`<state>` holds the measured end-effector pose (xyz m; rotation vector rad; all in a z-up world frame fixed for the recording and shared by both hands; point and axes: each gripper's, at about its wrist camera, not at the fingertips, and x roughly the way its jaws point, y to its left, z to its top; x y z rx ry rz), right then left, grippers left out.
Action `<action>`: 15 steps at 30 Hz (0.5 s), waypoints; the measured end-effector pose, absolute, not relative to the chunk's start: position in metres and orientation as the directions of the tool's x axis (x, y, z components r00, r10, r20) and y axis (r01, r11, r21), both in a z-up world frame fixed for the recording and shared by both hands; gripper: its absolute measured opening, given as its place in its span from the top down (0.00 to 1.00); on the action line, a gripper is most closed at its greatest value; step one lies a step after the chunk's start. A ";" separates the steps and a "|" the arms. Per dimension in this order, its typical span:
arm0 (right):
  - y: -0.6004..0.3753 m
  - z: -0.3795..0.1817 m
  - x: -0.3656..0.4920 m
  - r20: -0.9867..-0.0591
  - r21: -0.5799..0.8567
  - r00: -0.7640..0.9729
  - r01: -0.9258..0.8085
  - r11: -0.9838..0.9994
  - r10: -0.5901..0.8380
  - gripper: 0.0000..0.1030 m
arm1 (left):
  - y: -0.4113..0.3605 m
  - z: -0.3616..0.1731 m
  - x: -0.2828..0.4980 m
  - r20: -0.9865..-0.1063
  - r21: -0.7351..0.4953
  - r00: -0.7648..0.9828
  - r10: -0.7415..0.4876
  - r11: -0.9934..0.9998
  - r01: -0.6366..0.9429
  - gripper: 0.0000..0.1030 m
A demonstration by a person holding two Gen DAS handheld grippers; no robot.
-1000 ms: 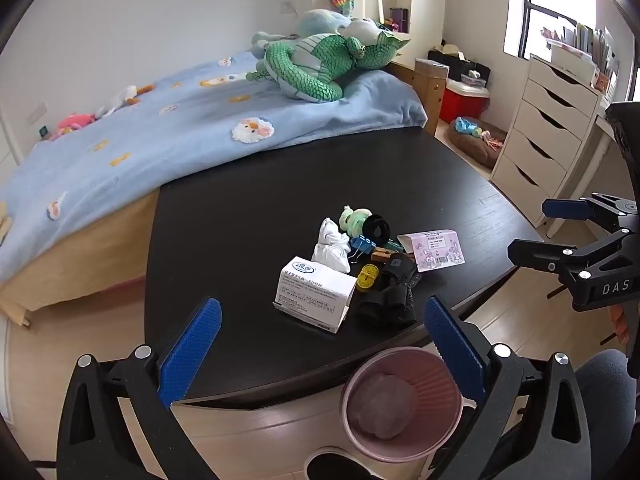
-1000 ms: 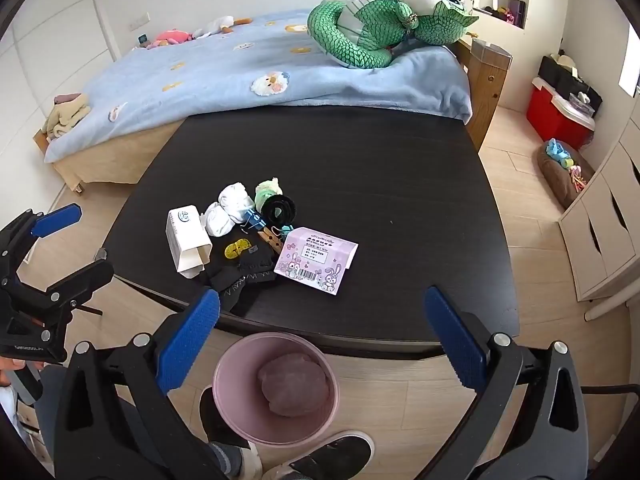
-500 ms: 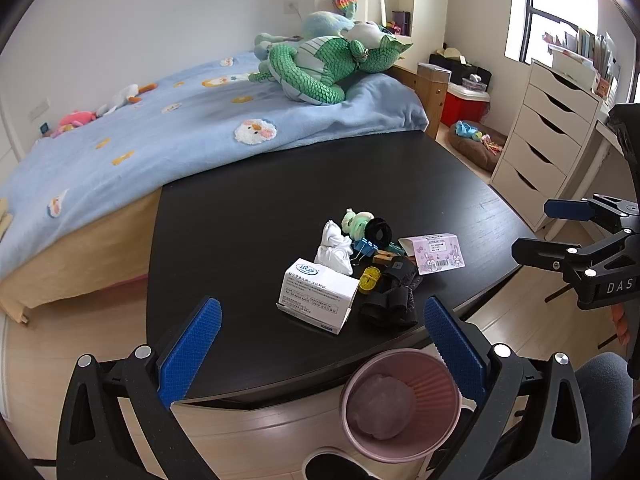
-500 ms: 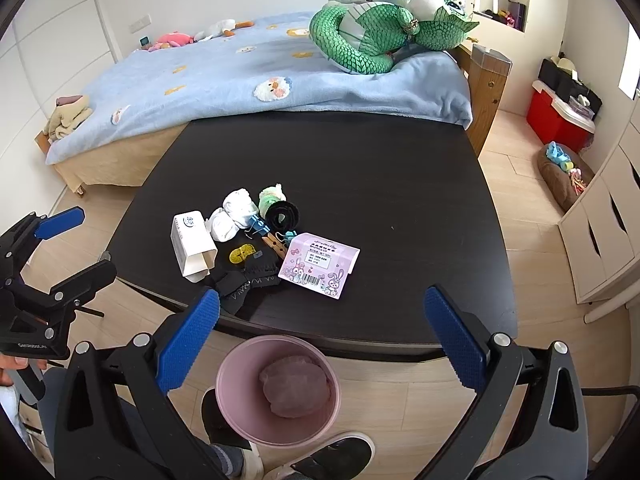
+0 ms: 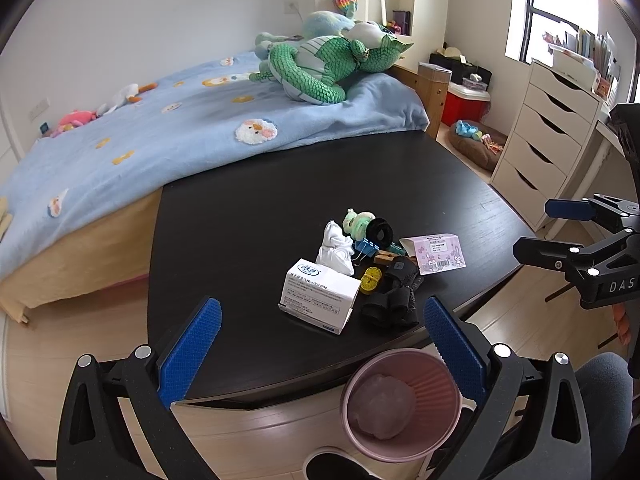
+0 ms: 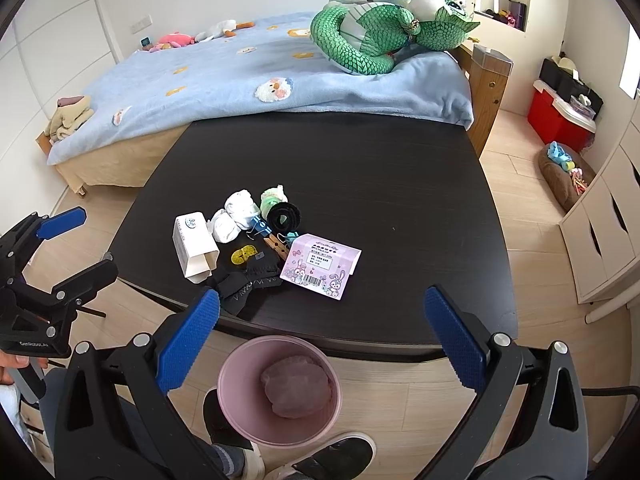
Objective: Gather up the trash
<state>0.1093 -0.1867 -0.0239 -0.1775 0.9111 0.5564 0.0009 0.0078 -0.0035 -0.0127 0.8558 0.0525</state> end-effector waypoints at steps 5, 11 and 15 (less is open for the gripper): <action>-0.187 -0.024 0.109 -0.789 0.084 0.483 -0.527 0.845 0.380 0.03 | 0.009 -0.003 0.001 -0.755 0.010 0.654 0.042 0.999 -0.052 0.06; -0.186 -0.024 0.109 -0.789 0.085 0.482 -0.528 0.845 0.380 0.03 | 0.009 -0.004 0.001 -0.756 0.008 0.654 0.040 0.999 -0.052 0.06; -0.186 -0.024 0.108 -0.790 0.085 0.482 -0.527 0.845 0.380 0.03 | 0.010 -0.005 0.000 -0.757 0.008 0.652 0.040 0.999 -0.051 0.06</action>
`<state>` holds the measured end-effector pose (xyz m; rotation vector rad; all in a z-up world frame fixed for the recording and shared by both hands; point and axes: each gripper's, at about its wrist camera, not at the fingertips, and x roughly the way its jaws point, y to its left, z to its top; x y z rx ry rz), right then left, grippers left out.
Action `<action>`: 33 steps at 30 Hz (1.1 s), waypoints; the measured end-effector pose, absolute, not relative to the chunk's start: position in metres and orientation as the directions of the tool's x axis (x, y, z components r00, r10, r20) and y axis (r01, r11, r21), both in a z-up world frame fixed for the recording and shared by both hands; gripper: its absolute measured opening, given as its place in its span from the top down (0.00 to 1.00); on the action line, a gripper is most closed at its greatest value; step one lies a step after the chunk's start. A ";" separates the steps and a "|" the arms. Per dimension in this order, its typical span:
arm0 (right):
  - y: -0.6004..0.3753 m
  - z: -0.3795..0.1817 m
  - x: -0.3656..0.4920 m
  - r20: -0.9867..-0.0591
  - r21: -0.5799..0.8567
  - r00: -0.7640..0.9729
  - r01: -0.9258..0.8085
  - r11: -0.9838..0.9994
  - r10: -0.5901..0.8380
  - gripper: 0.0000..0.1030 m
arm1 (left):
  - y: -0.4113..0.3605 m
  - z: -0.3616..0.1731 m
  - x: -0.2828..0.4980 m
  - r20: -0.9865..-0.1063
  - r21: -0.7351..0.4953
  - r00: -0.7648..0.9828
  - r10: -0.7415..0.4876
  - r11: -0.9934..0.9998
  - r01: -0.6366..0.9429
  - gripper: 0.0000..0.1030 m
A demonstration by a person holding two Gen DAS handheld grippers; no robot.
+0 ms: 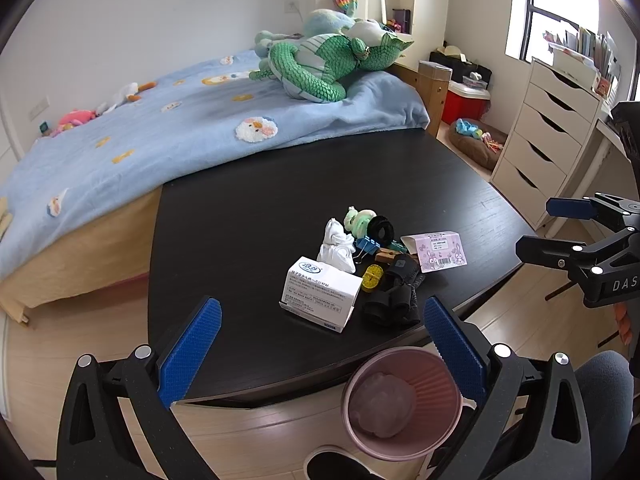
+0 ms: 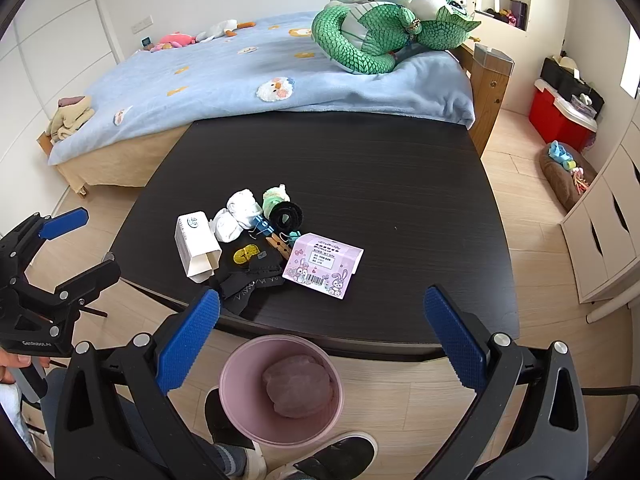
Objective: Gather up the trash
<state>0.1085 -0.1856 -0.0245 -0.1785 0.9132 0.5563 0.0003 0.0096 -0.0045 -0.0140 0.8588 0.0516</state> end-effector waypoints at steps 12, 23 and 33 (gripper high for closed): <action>-0.185 -0.026 0.107 -0.791 0.089 0.478 -0.526 0.846 0.381 0.03 | 0.010 -0.012 0.002 -0.766 0.015 0.642 0.040 0.999 -0.045 0.06; -0.186 -0.031 0.109 -0.801 0.104 0.459 -0.525 0.844 0.384 0.03 | 0.021 -0.023 0.026 -0.803 0.007 0.596 -0.004 1.000 0.016 0.06; -0.189 -0.034 0.113 -0.810 0.109 0.446 -0.522 0.846 0.380 0.03 | 0.028 -0.044 0.057 -0.856 -0.019 0.509 -0.089 0.990 0.141 0.06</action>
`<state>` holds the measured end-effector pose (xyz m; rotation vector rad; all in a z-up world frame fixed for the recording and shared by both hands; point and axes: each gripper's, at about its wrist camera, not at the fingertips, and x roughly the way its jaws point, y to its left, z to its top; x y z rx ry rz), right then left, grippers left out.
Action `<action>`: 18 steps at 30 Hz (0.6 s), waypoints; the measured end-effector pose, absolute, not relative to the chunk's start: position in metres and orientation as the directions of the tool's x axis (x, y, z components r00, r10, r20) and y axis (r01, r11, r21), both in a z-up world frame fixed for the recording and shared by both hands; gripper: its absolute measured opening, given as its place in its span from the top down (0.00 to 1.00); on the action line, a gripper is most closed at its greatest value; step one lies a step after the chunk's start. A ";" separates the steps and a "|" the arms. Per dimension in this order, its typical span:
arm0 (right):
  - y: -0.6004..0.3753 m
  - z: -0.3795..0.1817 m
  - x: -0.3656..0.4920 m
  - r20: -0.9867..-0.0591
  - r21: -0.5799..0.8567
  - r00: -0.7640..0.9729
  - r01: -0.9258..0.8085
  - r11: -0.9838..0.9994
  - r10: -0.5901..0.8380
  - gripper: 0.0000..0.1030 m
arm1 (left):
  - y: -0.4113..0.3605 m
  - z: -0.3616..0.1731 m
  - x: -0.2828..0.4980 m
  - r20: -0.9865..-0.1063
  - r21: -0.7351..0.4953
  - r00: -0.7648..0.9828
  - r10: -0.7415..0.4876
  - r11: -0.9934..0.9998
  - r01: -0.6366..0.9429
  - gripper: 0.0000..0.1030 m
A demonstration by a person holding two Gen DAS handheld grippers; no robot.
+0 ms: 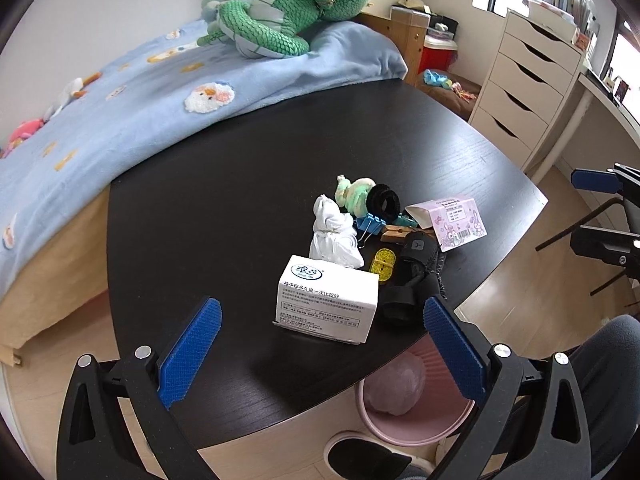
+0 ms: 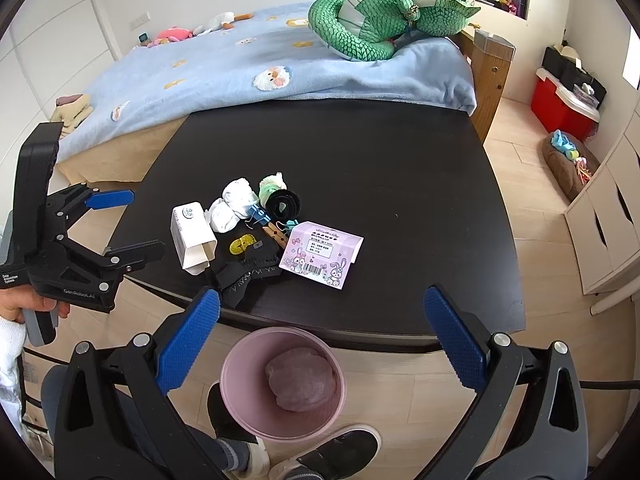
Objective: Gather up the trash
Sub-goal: 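Reach to the white box with blue logo and close the left tool on it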
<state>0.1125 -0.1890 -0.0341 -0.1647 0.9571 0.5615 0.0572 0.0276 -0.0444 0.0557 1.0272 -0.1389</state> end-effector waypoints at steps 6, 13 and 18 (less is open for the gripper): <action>-0.191 -0.035 0.114 -0.814 0.110 0.443 -0.519 0.848 0.376 0.03 | 0.033 -0.061 0.072 -0.887 -0.050 0.444 -0.129 0.981 0.186 0.06; -0.192 -0.038 0.116 -0.818 0.113 0.437 -0.515 0.850 0.374 0.03 | 0.033 -0.078 0.080 -0.906 -0.071 0.395 -0.151 0.975 0.211 0.06; -0.192 -0.041 0.117 -0.822 0.113 0.431 -0.515 0.850 0.371 0.03 | 0.035 -0.084 0.083 -0.907 -0.075 0.392 -0.154 0.975 0.210 0.11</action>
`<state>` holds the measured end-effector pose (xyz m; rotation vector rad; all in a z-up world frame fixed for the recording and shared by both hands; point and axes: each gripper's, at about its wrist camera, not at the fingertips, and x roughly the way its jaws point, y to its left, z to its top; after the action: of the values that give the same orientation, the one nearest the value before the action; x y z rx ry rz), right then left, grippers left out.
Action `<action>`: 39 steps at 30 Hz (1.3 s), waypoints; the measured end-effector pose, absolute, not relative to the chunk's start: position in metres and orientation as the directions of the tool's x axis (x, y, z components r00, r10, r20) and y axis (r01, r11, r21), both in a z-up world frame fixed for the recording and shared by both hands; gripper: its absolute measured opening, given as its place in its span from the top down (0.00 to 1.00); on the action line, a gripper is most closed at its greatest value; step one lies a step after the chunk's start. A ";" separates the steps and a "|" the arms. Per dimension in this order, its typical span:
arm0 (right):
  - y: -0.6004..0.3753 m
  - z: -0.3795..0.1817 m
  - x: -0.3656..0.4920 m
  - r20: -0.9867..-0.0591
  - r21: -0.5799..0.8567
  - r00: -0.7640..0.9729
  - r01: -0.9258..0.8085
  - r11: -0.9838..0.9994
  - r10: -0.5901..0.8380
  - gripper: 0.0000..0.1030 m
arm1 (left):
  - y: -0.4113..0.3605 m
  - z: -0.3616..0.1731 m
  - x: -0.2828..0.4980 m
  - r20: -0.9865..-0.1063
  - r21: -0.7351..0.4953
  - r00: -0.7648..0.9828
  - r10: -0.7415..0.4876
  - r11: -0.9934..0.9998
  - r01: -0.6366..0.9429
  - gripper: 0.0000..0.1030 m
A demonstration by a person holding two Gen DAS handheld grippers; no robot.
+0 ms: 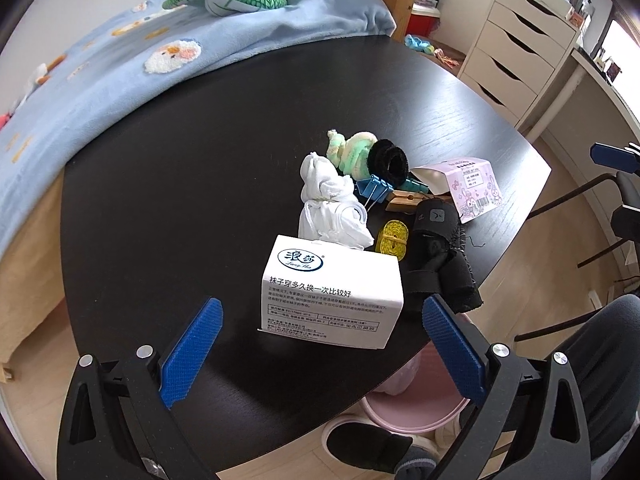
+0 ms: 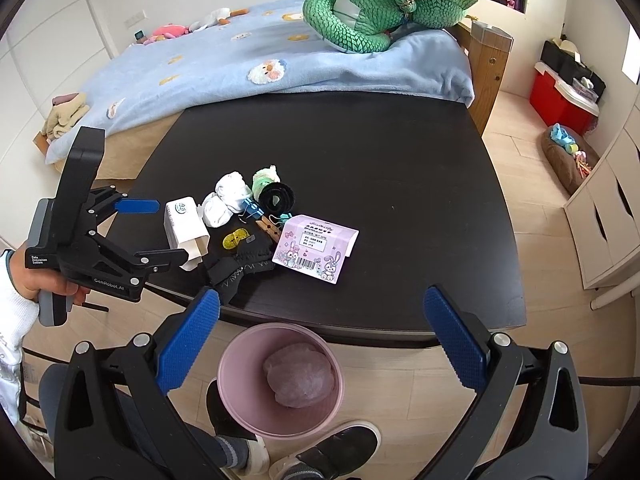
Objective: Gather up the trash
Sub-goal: 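Reach to the white box with blue logo and close the left tool on it, then reach to the pink StellaLou box and close the right tool on it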
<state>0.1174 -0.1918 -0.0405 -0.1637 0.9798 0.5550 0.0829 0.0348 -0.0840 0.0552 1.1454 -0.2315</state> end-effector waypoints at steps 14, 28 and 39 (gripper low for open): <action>-0.188 -0.046 0.126 -0.829 0.123 0.422 -0.502 0.856 0.367 0.03 | 0.041 -0.070 0.073 -0.891 -0.063 0.434 -0.134 0.983 0.174 0.36; -0.169 -0.057 0.182 -0.895 0.160 0.332 -0.385 0.909 0.298 0.03 | 0.043 -0.040 0.061 -0.864 -0.060 0.497 -0.084 0.996 0.065 0.37; -0.144 -0.087 0.215 -0.952 0.133 0.229 -0.291 0.947 0.204 0.03 | 0.046 -0.037 0.054 -0.861 -0.055 0.505 -0.063 0.998 0.031 0.37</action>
<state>0.2154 -0.1439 -0.0870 -0.0788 1.2958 0.3413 0.0542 0.0456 -0.0369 -0.0337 1.0395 -0.0572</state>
